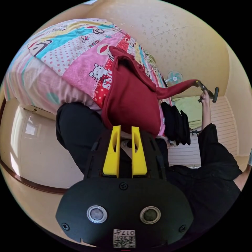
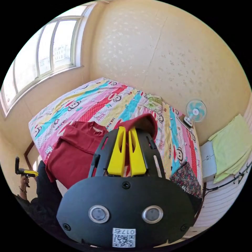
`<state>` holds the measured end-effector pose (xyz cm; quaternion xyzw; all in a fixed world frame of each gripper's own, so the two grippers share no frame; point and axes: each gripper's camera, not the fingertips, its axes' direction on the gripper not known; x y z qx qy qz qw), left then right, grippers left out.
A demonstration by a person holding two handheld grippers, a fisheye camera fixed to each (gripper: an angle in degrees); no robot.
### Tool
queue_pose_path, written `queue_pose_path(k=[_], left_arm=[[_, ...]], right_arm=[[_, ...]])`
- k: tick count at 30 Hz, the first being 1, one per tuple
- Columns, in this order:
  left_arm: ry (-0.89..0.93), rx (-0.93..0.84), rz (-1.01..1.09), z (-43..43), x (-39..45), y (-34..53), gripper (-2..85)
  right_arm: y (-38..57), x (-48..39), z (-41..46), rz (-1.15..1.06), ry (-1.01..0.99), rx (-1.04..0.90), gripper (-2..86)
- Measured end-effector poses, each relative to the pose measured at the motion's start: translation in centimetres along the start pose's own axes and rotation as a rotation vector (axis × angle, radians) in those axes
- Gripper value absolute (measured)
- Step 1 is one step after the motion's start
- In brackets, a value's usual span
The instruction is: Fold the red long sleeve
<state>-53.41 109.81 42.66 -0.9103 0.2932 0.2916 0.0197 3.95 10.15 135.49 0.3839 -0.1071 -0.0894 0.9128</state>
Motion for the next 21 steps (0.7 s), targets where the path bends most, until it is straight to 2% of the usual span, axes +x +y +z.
queue_pose_path(k=[4,6,8,13,18,19,21], left_arm=[[0.004,-0.021,0.004,0.6,-0.3,0.2,7.7],[-0.031,-0.06,0.002,1.2,-0.3,0.2,8.9],[-0.064,-0.061,0.013,1.1,0.1,0.6,9.4],[-0.082,-0.041,0.006,1.6,-0.1,2.3,9.9],[-0.077,0.019,0.012,2.6,-1.1,1.7,10.5],[-0.08,0.028,0.009,2.7,-1.1,1.4,10.7],[-0.047,0.064,0.02,2.9,-0.5,0.1,11.0]], right_arm=[[-7.1,-10.1,2.2,-0.148,-0.295,-0.036,3.5],[-9.3,-15.3,4.6,-0.201,-0.29,-0.076,4.9],[-9.0,-16.6,5.6,-0.216,-0.259,-0.072,6.4],[-3.2,-12.3,8.1,-0.159,-0.281,-0.117,7.5],[9.1,-3.9,15.2,0.012,-0.282,-0.4,7.9],[10.9,-3.5,16.0,0.018,-0.281,-0.431,8.0],[17.4,-3.2,19.2,-0.019,-0.259,-0.615,8.7]])
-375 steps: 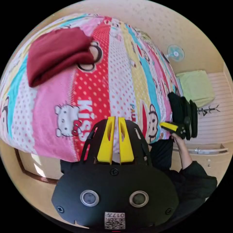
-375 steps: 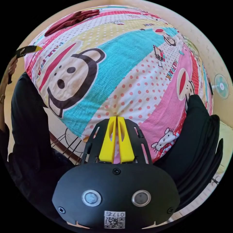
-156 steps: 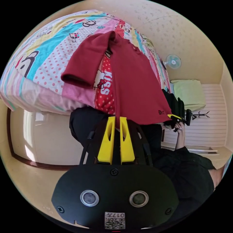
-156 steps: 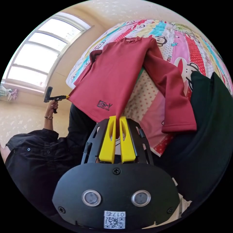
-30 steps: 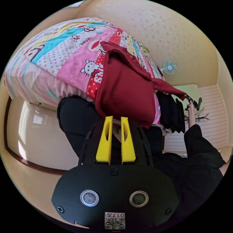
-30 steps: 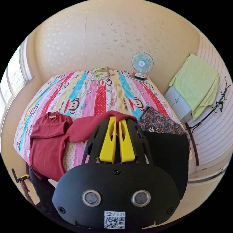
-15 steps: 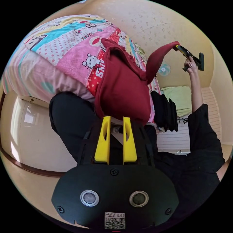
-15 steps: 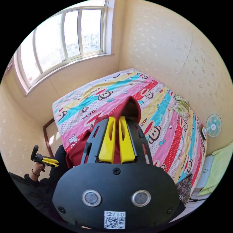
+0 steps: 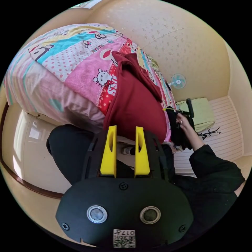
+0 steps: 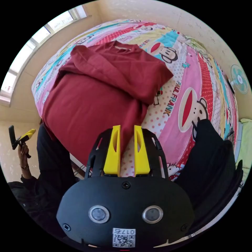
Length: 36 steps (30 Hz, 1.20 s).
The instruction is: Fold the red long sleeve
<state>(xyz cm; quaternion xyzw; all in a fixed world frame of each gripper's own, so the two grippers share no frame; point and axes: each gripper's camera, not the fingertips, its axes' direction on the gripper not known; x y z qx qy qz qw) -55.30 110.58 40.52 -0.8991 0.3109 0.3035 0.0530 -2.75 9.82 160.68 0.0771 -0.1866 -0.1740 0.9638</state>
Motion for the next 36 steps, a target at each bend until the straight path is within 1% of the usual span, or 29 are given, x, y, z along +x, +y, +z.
queue_pose_path(k=[1,2,3,7,9,11,13,14,15,16,18,21,25,27,28,29,30,31,32,34,36], left_arm=[[0.014,0.006,0.011,0.1,0.3,-0.4,11.0],[0.031,0.007,0.04,0.7,1.2,-1.3,11.0],[0.029,-0.013,0.068,1.5,2.1,-2.2,10.9],[-0.033,-0.066,0.171,4.6,6.0,-4.7,10.8],[-0.056,-0.073,0.248,6.4,8.9,-7.1,10.8],[-0.081,-0.076,0.307,8.1,11.0,-9.9,11.0],[-0.153,-0.093,0.346,9.8,12.9,-13.5,11.3],[-0.221,-0.073,0.362,10.4,14.1,-16.1,11.6],[-0.282,-0.029,0.384,10.7,15.3,-18.8,11.9],[-0.306,-0.004,0.396,10.7,15.8,-20.1,12.1],[-0.383,0.045,0.424,11.6,17.5,-25.6,12.7],[-0.468,0.016,0.372,14.6,17.6,-32.6,13.5],[-0.55,-0.011,0.27,18.4,15.7,-38.3,13.6],[-0.622,-0.152,0.194,22.5,13.0,-40.1,10.9],[-0.631,-0.19,0.17,23.5,12.3,-40.1,9.1],[-0.607,-0.236,0.159,24.9,11.6,-39.9,6.1],[-0.56,-0.207,0.179,25.1,12.1,-39.6,3.6],[-0.536,-0.184,0.193,24.9,12.7,-39.5,3.2],[-0.475,-0.149,0.218,24.2,14.2,-39.8,2.4],[-0.361,-0.127,0.274,22.3,17.5,-41.2,1.8],[-0.151,-0.067,0.397,18.0,23.2,-42.9,1.3]], right_arm=[[0.8,0.2,1.5,0.0,0.012,-0.055,8.9],[2.4,0.7,3.0,0.018,0.011,-0.053,8.6],[4.2,1.2,2.0,0.038,0.006,0.072,8.3],[4.6,2.6,-0.3,0.114,-0.011,0.059,6.6],[6.4,3.1,-2.4,0.143,-0.071,0.248,6.3],[8.1,3.4,-1.7,0.132,-0.099,0.371,6.3],[10.1,3.9,0.3,0.1,-0.1,0.472,6.0],[11.8,5.2,0.1,0.134,-0.131,0.566,5.7],[11.8,6.7,-0.2,0.166,-0.187,0.552,5.4],[11.6,7.3,-0.3,0.168,-0.213,0.537,5.2],[11.5,9.2,-0.8,0.158,-0.263,0.526,4.6],[11.9,12.0,-1.4,0.161,-0.356,0.541,4.1],[12.4,14.6,-2.3,0.15,-0.443,0.562,3.7],[12.6,15.8,-3.1,0.144,-0.453,0.566,3.6],[12.6,16.3,-3.2,0.144,-0.466,0.566,3.5],[12.6,17.4,-3.4,0.148,-0.507,0.566,3.4],[12.7,18.6,-3.4,0.154,-0.56,0.567,3.3],[12.7,19.2,-3.4,0.155,-0.585,0.566,3.3],[12.6,20.2,-3.5,0.156,-0.624,0.562,3.2],[12.5,21.0,-3.9,0.151,-0.641,0.562,3.1],[12.5,22.0,-4.6,0.15,-0.647,0.563,3.1]])
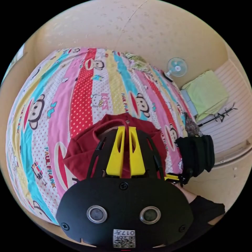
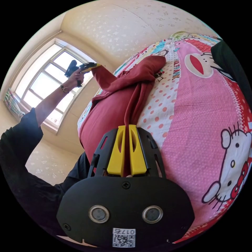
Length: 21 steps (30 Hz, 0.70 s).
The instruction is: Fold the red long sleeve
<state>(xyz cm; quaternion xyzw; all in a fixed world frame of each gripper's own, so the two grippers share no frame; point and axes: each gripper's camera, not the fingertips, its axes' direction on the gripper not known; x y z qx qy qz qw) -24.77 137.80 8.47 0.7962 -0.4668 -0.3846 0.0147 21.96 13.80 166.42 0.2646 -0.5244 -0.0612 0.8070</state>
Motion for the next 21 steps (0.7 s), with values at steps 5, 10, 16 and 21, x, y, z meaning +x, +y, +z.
queue_pose_path(k=[5,10,16,21], left_arm=[[0.178,0.208,0.248,-11.2,5.8,-0.9,1.2],[0.029,0.107,0.032,-8.9,-3.8,5.3,2.3],[0.141,-0.004,-0.281,-2.9,-16.6,20.1,5.3],[0.194,0.03,-0.386,-6.8,-18.5,28.3,6.4]], right_arm=[[-1.1,0.6,-1.6,0.009,-0.024,0.002,2.9],[-1.9,0.8,-2.7,0.008,-0.03,0.008,2.9],[-2.9,1.0,-3.3,0.012,-0.033,0.007,2.8],[-3.7,1.3,-3.3,0.038,-0.055,-0.002,2.6]])
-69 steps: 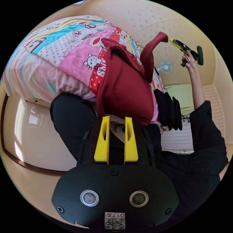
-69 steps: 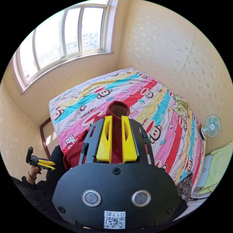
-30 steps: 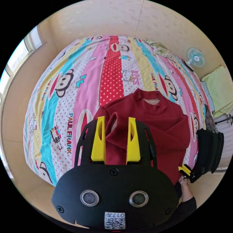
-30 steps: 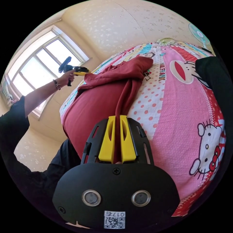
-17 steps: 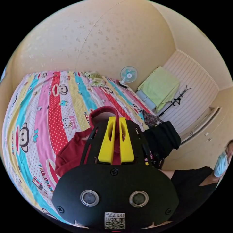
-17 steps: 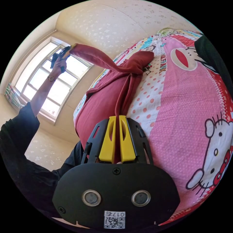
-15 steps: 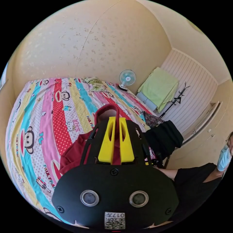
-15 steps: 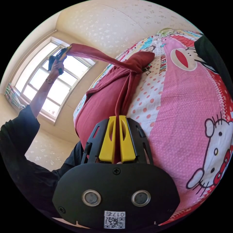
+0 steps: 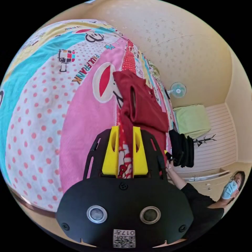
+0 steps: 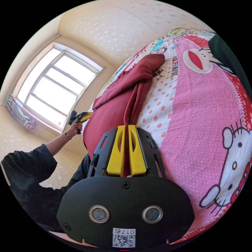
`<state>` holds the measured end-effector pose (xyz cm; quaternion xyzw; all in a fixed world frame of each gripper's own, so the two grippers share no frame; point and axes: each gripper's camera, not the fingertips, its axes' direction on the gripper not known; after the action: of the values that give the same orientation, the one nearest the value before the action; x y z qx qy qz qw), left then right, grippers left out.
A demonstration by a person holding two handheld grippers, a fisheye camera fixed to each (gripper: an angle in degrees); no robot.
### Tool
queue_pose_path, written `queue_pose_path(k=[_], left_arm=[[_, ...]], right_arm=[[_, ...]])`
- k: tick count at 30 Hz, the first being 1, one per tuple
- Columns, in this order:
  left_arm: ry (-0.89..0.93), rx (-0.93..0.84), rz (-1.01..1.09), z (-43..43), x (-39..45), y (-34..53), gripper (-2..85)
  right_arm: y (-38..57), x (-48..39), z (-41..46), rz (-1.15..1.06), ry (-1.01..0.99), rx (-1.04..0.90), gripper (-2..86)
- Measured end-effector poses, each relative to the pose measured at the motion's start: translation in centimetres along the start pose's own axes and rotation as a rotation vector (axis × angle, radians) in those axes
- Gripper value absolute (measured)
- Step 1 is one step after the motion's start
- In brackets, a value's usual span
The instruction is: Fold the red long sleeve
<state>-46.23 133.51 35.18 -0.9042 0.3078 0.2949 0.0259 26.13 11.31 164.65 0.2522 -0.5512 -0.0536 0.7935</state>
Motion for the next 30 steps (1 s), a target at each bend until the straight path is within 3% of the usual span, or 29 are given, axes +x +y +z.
queue_pose_path(k=[9,12,20,24,30], left_arm=[[-0.024,0.0,0.192,-2.6,4.3,13.9,11.3],[-0.089,-0.002,0.233,-2.3,5.1,17.2,11.7],[-0.247,-0.159,0.242,-2.5,3.8,20.5,13.7],[-0.142,-0.29,0.264,-0.2,3.0,20.3,14.0],[-0.1,-0.29,0.244,1.6,2.7,19.5,9.6]], right_arm=[[-0.6,-0.6,0.8,0.023,0.001,0.006,4.0],[-0.2,-2.7,1.0,0.024,0.113,0.014,6.4],[7.5,-11.1,-0.5,-0.116,0.461,-0.041,12.1],[11.6,-11.3,-1.8,0.005,0.498,-0.136,13.1],[14.3,-9.1,-0.3,0.087,0.426,-0.249,13.5]])
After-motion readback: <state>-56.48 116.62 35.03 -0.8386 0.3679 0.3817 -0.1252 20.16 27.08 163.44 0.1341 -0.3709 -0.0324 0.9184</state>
